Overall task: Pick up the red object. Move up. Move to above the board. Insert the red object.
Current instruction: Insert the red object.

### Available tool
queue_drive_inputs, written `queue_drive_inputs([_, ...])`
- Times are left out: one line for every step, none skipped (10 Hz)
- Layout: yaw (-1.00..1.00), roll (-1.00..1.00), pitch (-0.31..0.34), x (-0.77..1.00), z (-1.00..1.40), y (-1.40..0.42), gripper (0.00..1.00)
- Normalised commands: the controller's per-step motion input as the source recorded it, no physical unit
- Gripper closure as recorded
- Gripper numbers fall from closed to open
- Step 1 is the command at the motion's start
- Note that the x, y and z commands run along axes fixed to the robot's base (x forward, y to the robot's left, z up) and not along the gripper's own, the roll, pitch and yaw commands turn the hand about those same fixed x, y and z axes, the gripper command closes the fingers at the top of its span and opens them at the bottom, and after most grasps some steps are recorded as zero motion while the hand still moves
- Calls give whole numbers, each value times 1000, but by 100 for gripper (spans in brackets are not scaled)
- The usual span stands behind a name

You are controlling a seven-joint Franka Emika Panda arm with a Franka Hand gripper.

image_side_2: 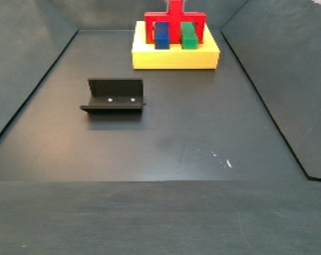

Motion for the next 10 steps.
queue_drive_inputs([-26, -61, 100, 0, -117, 0, 100])
queue_drive_inputs([-9, -30, 86, 0, -86, 0, 100])
queue_drive_inputs([0, -30, 70, -6, -74, 0, 100])
queue_drive_inputs([0, -19, 44, 0, -157, 0, 100])
queue_drive_inputs([0, -27, 97, 109, -403, 0, 100])
queue_drive_inputs([-31, -74, 139, 200, -694, 0, 100])
queue_drive_inputs([-40, -123, 123, 174, -743, 0, 100])
queue_drive_inputs([-49, -150, 36, 0, -663, 0, 100])
queue_drive_inputs([0, -7, 0, 0, 0, 0, 100])
queue_drive_inputs([0, 0, 0, 0, 0, 0, 100])
